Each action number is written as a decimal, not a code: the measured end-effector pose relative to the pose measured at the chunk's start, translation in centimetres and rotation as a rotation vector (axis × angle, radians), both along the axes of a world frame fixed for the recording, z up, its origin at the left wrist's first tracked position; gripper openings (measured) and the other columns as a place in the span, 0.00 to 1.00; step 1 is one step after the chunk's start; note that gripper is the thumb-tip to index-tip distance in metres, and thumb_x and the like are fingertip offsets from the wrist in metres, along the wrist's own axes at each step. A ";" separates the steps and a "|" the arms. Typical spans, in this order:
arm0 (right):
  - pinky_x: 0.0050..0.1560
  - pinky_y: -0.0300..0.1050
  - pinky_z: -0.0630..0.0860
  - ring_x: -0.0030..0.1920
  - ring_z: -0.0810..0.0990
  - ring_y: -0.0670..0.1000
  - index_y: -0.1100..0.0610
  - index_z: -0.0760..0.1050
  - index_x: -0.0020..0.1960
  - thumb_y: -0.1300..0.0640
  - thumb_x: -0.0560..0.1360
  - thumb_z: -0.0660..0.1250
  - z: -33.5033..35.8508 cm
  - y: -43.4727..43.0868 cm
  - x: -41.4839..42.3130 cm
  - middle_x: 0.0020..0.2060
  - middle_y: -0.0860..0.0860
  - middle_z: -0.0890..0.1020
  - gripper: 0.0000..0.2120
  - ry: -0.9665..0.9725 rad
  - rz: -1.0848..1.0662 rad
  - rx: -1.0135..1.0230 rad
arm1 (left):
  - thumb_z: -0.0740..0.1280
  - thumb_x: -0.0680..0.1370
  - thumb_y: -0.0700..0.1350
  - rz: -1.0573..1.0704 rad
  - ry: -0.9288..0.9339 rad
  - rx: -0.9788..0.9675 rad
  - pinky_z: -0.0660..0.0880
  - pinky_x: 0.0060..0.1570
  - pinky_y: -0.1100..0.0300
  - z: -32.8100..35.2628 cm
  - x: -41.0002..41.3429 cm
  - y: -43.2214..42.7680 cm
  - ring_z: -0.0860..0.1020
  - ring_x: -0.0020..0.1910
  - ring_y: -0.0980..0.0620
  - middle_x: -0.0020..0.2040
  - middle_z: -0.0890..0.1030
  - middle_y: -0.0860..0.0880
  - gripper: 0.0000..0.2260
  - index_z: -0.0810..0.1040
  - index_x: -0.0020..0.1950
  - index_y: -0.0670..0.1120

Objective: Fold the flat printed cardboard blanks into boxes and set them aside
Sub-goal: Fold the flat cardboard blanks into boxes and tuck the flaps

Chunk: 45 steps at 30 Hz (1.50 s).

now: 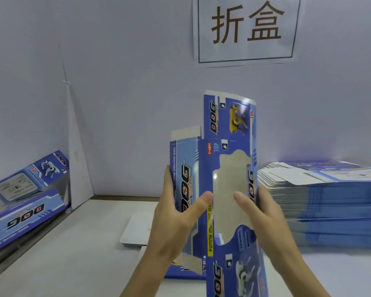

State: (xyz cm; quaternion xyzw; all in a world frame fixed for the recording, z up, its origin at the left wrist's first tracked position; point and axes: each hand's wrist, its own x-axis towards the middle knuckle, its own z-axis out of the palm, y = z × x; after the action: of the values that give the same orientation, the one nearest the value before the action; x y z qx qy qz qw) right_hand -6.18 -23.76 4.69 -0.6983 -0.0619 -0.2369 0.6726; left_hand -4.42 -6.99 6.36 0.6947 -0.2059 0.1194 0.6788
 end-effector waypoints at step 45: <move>0.34 0.47 0.82 0.44 0.86 0.58 0.51 0.85 0.45 0.51 0.66 0.77 1.4 -2.7 -0.6 0.48 0.58 0.86 0.08 0.197 0.337 0.307 | 0.68 0.70 0.53 -0.150 0.110 -0.067 0.82 0.44 0.47 1.0 2.1 4.1 0.84 0.48 0.43 0.52 0.85 0.47 0.20 0.73 0.61 0.50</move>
State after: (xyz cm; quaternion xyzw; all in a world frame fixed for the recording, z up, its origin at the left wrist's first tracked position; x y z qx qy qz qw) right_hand -6.81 -26.49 6.06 -0.5875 -0.0749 -0.0585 0.8036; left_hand -2.31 -2.90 7.34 0.6598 -0.2155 0.0367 0.7189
